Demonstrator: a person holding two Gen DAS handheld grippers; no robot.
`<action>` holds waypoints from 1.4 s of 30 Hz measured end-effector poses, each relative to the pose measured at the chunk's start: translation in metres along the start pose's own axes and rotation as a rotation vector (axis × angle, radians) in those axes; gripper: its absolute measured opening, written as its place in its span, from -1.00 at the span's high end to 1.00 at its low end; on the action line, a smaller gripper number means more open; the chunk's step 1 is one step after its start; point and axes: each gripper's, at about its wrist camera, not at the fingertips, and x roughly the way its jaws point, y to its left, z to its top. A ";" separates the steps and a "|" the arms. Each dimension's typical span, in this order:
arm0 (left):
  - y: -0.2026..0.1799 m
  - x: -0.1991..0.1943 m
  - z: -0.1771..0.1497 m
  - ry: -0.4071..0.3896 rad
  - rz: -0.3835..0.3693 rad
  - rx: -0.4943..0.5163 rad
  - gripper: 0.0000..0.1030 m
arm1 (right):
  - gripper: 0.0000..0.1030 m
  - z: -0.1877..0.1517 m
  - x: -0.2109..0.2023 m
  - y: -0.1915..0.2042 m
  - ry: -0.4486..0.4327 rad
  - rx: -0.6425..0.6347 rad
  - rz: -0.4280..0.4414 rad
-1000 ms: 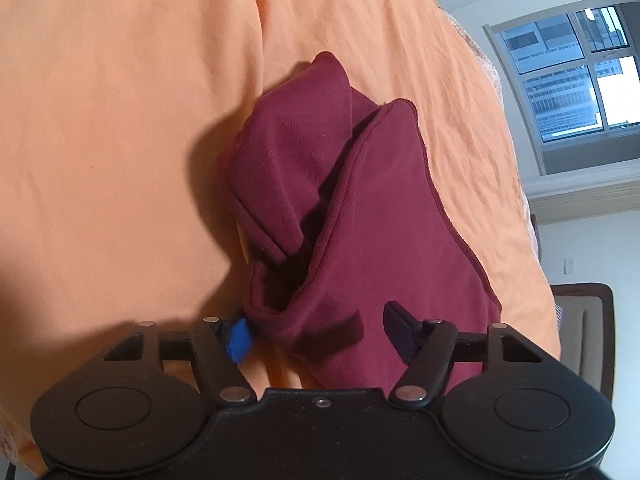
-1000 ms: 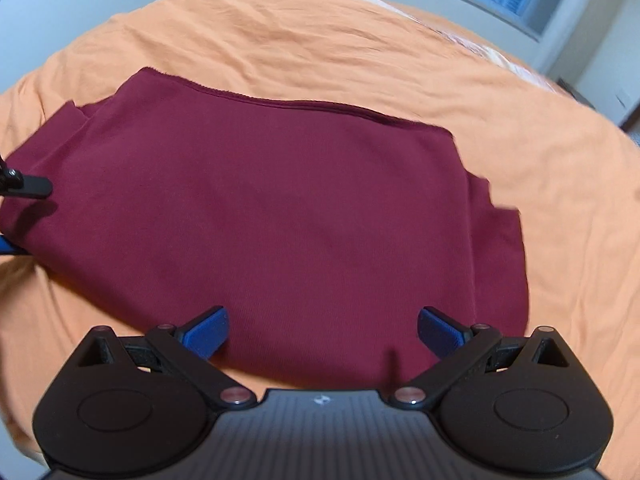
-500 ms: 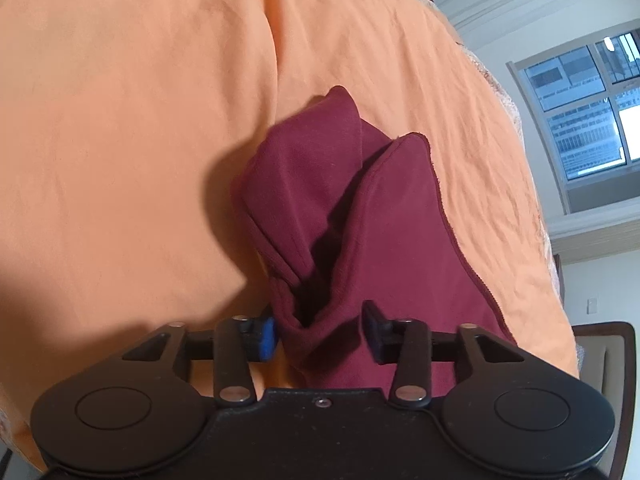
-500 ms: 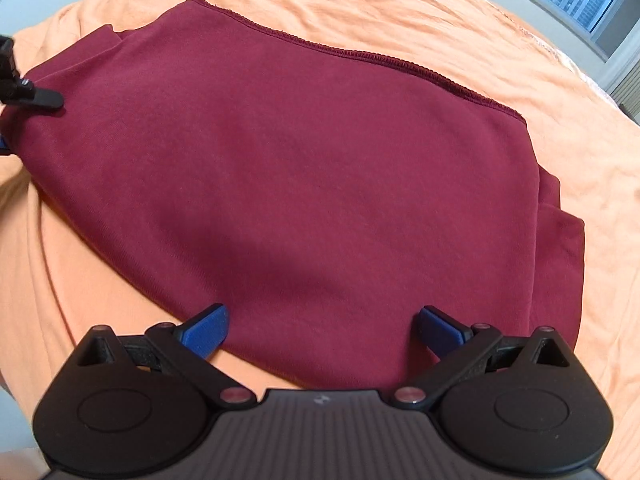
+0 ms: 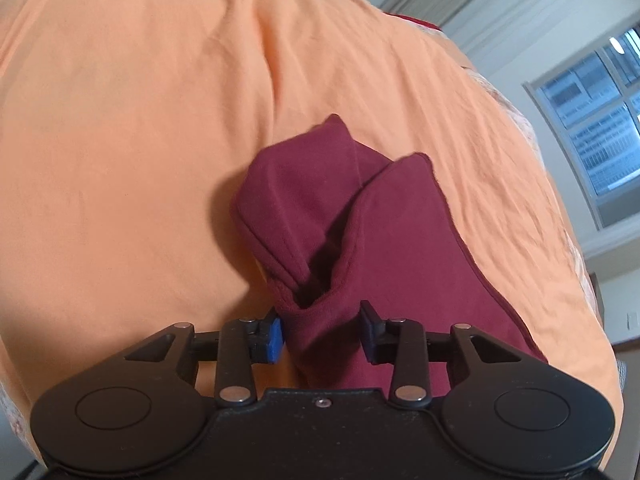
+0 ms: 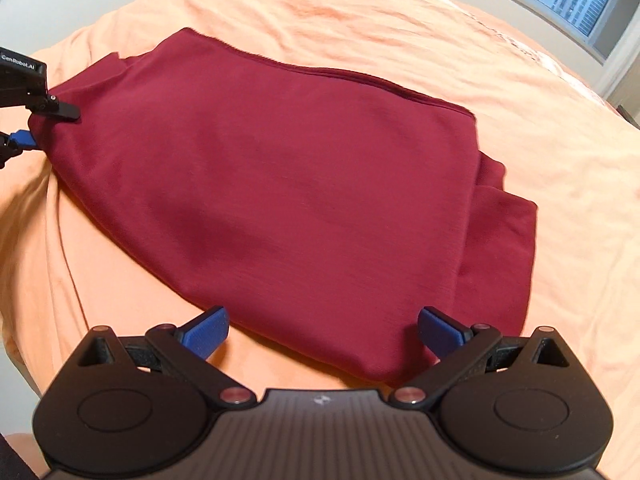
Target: Fold small clothes
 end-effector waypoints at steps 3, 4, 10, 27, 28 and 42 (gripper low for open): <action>0.002 0.006 0.005 -0.004 0.019 -0.044 0.35 | -1.00 -0.006 -0.002 -0.005 -0.006 0.003 -0.002; 0.002 0.006 0.006 -0.006 0.027 -0.055 0.53 | -1.00 -0.007 -0.002 -0.007 -0.009 0.003 -0.001; -0.034 -0.010 -0.004 -0.070 0.105 0.123 0.72 | -1.00 -0.023 -0.015 -0.016 -0.030 0.012 0.016; -0.235 -0.072 -0.155 -0.159 -0.263 1.050 0.79 | -1.00 -0.085 -0.057 -0.109 -0.059 0.163 -0.063; -0.238 -0.069 -0.169 -0.127 -0.290 1.085 0.78 | -1.00 -0.090 -0.056 -0.116 -0.050 0.182 -0.071; -0.228 -0.019 -0.210 0.192 -0.310 0.974 0.33 | -1.00 -0.126 -0.048 -0.169 0.010 0.346 -0.091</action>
